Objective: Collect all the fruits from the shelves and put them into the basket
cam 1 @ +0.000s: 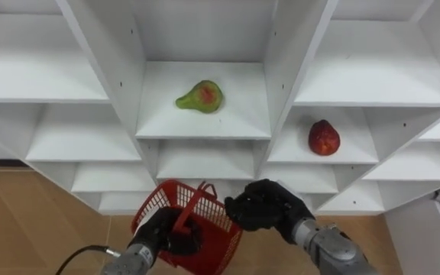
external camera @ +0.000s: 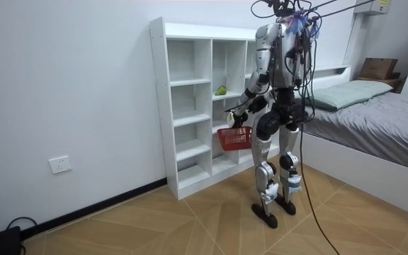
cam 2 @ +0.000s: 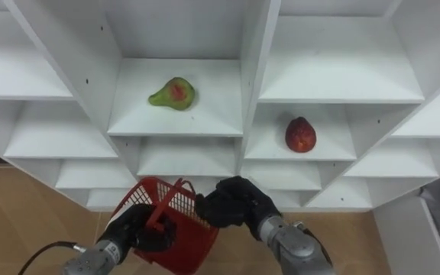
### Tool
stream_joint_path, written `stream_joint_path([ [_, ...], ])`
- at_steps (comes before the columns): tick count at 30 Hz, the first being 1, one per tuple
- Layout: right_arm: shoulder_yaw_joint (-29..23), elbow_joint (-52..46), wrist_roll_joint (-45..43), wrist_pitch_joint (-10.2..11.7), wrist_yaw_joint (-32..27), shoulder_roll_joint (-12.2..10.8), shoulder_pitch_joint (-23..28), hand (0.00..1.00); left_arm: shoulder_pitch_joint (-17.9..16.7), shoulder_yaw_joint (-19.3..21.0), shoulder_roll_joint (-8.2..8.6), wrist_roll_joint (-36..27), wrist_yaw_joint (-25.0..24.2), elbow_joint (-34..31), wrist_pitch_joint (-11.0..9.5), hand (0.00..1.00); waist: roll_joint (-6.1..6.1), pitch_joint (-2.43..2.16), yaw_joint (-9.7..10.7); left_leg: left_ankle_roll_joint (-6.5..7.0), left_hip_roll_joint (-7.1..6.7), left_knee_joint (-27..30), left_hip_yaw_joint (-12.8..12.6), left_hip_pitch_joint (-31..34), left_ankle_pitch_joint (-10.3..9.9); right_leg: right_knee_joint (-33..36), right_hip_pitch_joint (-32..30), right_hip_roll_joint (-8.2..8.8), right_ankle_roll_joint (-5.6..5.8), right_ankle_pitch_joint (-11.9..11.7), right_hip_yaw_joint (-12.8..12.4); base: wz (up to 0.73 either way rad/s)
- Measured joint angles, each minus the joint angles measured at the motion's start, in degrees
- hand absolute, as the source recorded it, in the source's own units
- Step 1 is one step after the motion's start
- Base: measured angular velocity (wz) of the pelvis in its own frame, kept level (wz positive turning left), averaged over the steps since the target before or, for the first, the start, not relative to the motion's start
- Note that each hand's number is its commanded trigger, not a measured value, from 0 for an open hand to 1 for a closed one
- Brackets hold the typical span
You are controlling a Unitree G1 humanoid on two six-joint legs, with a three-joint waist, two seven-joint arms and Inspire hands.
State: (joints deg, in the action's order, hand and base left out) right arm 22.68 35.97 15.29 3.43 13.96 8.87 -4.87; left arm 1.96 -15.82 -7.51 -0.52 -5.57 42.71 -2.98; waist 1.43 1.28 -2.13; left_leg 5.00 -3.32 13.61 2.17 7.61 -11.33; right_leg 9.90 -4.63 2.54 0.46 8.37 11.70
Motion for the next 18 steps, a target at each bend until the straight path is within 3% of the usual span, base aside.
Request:
stream_joint_path([
  [7,1.41,2.79,0.18,0.25,0.01,-0.08,-0.98,1.0,0.31,-1.44,0.31,-0.02,-1.71,-0.04,-0.04,1.0,-0.95,0.26,-0.04,0.01,-0.01,0.19,0.1,0.4,0.0,0.79,-0.57,0.02,-0.01,0.0,0.06,0.0],
  [18,2.61,4.7,0.11,0.34,-0.04,-0.15,-1.94,1.0,0.76,-4.13,0.23,-0.05,-2.2,-2.25,-1.25,1.0,-1.37,0.09,0.1,-0.03,-0.06,0.97,0.27,1.23,0.06,0.97,-1.34,0.1,-0.01,0.01,-0.07,0.01],
])
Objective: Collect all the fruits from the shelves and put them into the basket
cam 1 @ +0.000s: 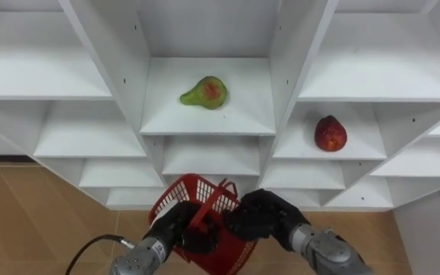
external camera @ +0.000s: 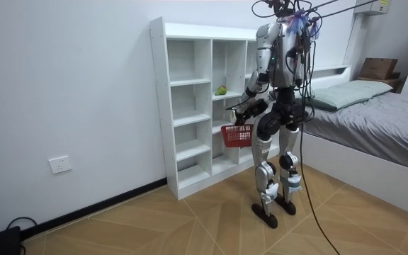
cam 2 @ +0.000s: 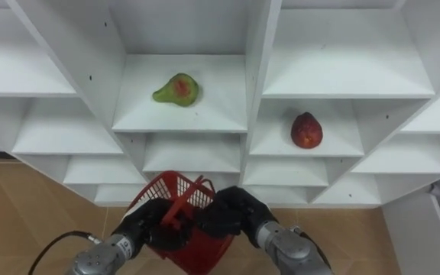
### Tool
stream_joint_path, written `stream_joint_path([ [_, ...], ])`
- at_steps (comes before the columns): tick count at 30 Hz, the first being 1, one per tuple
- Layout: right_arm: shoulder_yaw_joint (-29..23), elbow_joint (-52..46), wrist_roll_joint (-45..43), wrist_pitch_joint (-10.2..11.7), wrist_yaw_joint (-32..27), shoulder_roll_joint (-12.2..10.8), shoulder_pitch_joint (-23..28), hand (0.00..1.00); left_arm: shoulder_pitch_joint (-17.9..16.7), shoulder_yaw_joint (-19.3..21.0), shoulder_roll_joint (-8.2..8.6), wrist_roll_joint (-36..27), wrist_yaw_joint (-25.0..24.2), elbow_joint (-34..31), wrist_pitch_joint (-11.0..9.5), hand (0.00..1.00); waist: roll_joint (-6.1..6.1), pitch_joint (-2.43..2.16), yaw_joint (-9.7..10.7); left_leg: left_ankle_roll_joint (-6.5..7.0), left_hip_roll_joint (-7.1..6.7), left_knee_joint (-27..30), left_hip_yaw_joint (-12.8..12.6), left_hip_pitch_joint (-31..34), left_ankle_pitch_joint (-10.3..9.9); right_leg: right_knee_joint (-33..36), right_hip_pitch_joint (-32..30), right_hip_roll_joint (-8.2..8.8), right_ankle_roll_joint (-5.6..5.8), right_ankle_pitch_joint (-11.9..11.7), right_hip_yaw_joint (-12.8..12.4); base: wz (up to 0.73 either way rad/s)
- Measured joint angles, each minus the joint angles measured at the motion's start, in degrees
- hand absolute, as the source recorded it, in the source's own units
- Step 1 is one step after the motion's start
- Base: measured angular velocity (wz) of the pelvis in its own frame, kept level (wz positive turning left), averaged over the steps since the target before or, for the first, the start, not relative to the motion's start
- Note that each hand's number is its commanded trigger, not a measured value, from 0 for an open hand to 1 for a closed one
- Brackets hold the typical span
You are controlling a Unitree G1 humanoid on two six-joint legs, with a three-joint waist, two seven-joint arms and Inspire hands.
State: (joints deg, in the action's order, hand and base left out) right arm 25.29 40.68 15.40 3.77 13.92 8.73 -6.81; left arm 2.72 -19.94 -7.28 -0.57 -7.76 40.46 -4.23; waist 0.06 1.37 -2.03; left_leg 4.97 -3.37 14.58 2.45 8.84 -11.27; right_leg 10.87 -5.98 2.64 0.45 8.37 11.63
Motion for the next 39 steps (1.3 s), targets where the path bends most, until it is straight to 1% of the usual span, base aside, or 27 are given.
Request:
stream_joint_path([
  [3,0.32,1.43,0.0,0.07,-0.02,-0.11,-0.07,1.0,0.0,-0.78,0.0,-0.01,-0.2,0.0,0.0,1.0,0.04,0.02,0.06,0.0,0.0,0.01,-0.01,0.06,0.0,0.0,0.0,0.0,0.0,0.0,-0.06,0.0],
  [15,0.38,1.71,-0.04,0.06,-0.1,-0.13,-0.06,1.0,0.29,-1.14,0.07,-0.22,-0.2,-0.42,-0.02,1.0,0.2,0.04,0.15,0.01,-0.03,0.27,0.09,0.57,-0.01,0.27,-0.1,-0.29,-0.01,-0.01,-0.04,0.0],
  [19,0.45,1.8,0.0,0.06,-0.12,-0.18,-0.06,1.0,0.31,-1.76,-0.01,-2.22,-0.17,-1.15,-0.14,1.0,0.22,0.03,0.14,0.01,-0.03,0.29,0.04,0.55,-0.01,0.27,-0.1,-0.26,-0.01,0.0,-0.04,0.0],
  [20,0.46,1.81,0.0,0.06,-0.12,-0.17,-0.05,0.81,0.3,-1.87,0.08,-2.42,-0.16,-1.15,-0.14,1.0,0.25,0.01,0.18,0.01,-0.03,0.29,0.02,0.54,-0.01,0.27,-0.1,-0.21,-0.01,0.0,-0.03,0.0],
  [21,0.45,1.93,0.0,0.06,-0.12,-0.15,-0.05,0.25,0.3,-2.13,0.04,-3.01,-0.15,-1.15,-0.14,1.0,0.28,-0.01,0.18,0.01,-0.02,0.3,-0.2,0.51,-0.01,0.27,-0.1,-0.18,-0.01,0.0,-0.06,0.0],
  [22,0.45,1.96,0.0,0.06,-0.12,-0.14,-0.05,0.08,0.3,-2.24,0.03,-3.43,-0.16,-1.15,-0.14,1.0,0.28,-0.01,0.18,0.01,-0.01,0.3,-0.28,0.48,-0.01,0.27,-0.1,-0.17,-0.01,0.0,-0.09,0.0],
  [23,0.43,1.96,0.01,0.06,-0.12,-0.13,-0.05,0.0,0.3,-2.28,-0.01,-3.83,-0.16,-1.15,-0.14,1.0,0.29,-0.01,0.16,0.01,-0.01,0.31,-0.4,0.45,-0.01,0.26,-0.14,-0.17,-0.01,0.0,-0.15,0.0],
  [39,0.19,2.44,0.01,0.05,-2.14,-0.15,-0.09,0.0,0.2,-2.38,0.02,-3.86,-0.2,-1.12,-0.13,1.0,0.27,-0.02,0.02,0.02,0.0,0.4,-0.42,0.45,0.0,0.62,-0.15,-0.26,-0.01,-0.01,-0.16,0.0],
])
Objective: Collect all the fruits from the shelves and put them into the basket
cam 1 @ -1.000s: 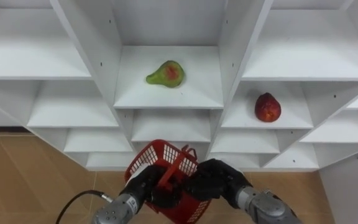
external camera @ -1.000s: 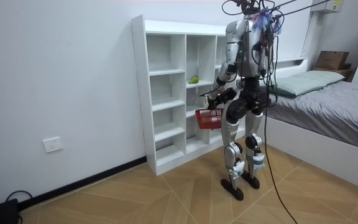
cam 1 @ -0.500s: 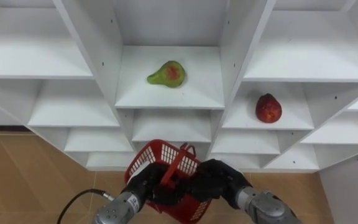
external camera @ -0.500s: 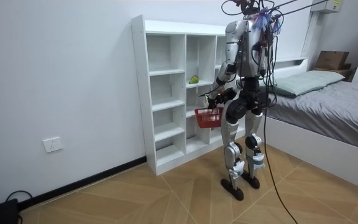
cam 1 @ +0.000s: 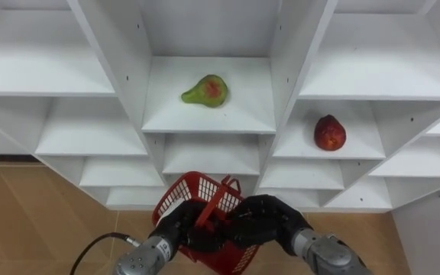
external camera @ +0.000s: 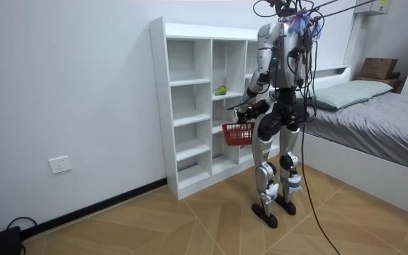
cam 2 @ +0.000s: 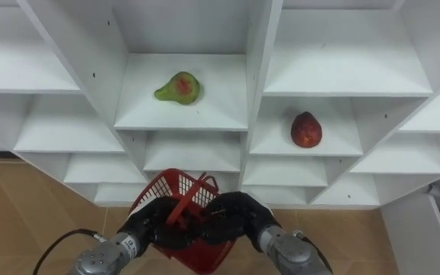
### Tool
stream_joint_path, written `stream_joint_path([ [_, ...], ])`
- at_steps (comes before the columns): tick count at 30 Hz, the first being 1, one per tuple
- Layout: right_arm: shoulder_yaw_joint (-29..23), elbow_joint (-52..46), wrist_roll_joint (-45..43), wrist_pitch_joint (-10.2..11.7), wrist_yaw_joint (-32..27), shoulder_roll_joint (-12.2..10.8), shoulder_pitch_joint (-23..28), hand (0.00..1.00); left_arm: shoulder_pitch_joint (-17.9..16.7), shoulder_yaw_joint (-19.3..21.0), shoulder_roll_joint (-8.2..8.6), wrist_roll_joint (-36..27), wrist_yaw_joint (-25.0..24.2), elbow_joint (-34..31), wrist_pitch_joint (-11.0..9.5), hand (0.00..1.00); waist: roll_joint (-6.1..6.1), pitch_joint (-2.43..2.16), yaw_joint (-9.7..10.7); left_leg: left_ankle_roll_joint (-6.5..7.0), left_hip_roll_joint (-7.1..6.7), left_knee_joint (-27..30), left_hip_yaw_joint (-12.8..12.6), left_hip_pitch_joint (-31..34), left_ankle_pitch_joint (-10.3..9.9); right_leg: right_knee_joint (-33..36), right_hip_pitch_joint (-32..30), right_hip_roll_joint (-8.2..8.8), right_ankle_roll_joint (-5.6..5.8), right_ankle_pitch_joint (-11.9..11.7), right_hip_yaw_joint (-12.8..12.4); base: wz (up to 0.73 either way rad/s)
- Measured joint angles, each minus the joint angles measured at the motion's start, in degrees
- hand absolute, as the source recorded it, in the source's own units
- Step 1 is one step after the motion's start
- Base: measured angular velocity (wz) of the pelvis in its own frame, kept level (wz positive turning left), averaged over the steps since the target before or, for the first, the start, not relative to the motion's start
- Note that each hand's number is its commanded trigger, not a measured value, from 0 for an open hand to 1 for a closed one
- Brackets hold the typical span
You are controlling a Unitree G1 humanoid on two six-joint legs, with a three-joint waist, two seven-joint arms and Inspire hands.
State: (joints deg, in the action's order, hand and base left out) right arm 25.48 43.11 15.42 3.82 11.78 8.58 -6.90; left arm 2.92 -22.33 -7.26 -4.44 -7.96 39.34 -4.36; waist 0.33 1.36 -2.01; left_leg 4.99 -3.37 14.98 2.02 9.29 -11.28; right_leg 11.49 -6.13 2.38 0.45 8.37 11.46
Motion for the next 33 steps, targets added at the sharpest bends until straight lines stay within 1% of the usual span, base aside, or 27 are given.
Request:
stream_joint_path([
  [33,-0.43,1.06,0.1,0.03,-0.94,-0.22,0.02,0.0,-0.15,-0.41,-0.01,0.04,-0.43,0.39,0.08,1.0,-0.18,0.0,0.09,0.01,0.0,-0.05,0.13,-0.04,-0.01,0.1,0.01,0.03,0.0,0.0,0.08,0.0],
])
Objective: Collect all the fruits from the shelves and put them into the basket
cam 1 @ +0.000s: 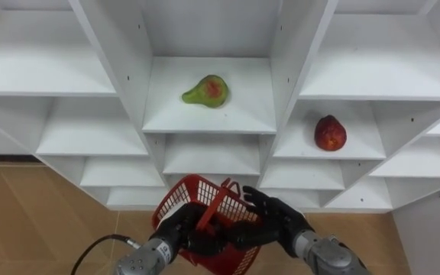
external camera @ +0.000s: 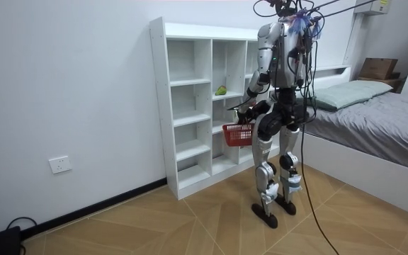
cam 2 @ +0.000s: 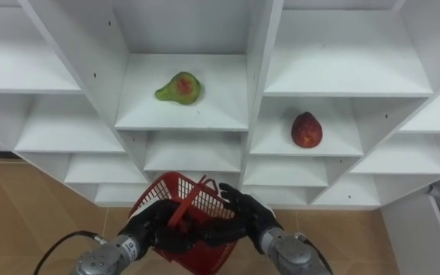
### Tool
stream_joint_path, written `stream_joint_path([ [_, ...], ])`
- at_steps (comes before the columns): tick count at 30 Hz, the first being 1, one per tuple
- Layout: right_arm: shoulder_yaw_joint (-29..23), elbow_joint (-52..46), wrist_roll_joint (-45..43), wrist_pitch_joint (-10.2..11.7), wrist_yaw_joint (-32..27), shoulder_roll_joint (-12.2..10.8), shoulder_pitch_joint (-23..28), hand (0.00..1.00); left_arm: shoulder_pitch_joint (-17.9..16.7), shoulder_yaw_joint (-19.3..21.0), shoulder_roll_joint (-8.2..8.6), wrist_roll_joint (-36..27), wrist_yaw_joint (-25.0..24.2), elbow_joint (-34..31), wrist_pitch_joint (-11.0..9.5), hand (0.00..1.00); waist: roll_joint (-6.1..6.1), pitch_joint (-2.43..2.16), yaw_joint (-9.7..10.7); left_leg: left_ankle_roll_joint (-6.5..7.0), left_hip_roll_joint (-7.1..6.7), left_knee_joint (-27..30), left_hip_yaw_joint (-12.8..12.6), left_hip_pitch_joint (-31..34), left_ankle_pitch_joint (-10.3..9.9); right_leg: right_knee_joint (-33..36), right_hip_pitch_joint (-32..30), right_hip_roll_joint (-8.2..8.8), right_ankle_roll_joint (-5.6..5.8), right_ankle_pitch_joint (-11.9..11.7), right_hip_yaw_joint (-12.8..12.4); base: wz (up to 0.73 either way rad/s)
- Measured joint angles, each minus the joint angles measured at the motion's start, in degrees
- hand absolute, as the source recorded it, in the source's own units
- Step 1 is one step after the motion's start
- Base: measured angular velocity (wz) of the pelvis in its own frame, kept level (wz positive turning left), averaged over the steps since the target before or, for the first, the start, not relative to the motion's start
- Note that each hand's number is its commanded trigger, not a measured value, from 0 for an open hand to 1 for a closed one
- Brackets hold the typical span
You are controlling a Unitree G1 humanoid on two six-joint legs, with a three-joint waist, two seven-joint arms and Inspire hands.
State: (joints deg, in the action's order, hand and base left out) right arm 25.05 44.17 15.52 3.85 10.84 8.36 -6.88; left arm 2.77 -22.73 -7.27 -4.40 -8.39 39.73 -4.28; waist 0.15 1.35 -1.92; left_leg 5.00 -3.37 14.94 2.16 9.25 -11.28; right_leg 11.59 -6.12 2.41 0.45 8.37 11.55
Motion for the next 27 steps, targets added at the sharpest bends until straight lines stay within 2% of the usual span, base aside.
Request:
stream_joint_path([
  [10,0.03,-0.07,0.44,0.08,-0.06,-0.14,0.03,0.0,-0.25,-0.12,-0.17,0.03,0.23,0.0,-0.01,1.0,-0.47,-0.23,-0.08,0.03,0.0,-0.2,-0.36,-0.53,0.02,0.09,0.04,0.1,0.0,0.0,-0.3,-0.01],
  [17,-0.11,-0.91,8.83,-0.01,0.21,0.28,0.03,0.0,-0.34,0.05,-0.13,0.06,1.97,0.24,0.04,1.0,-0.6,-0.33,-0.16,0.11,0.03,-0.59,-0.64,-0.99,0.14,0.2,0.05,0.36,0.01,0.01,-0.66,-0.01],
  [22,-0.02,-1.01,13.38,-0.01,-0.26,0.19,0.06,0.0,-0.37,0.08,-0.14,0.07,4.09,2.94,0.24,1.0,-0.57,-0.34,-0.02,0.11,0.05,-0.58,-0.8,-1.01,0.14,0.2,0.06,0.34,0.01,0.01,-0.77,-0.01],
  [27,0.01,-2.56,20.76,-0.2,-0.12,-0.7,0.48,0.0,-0.36,0.11,-0.06,0.04,4.48,5.22,0.36,1.0,-0.54,-0.34,0.17,0.11,0.03,-0.41,-0.65,-0.96,0.14,0.2,0.2,0.36,0.01,0.01,-0.65,0.0],
])
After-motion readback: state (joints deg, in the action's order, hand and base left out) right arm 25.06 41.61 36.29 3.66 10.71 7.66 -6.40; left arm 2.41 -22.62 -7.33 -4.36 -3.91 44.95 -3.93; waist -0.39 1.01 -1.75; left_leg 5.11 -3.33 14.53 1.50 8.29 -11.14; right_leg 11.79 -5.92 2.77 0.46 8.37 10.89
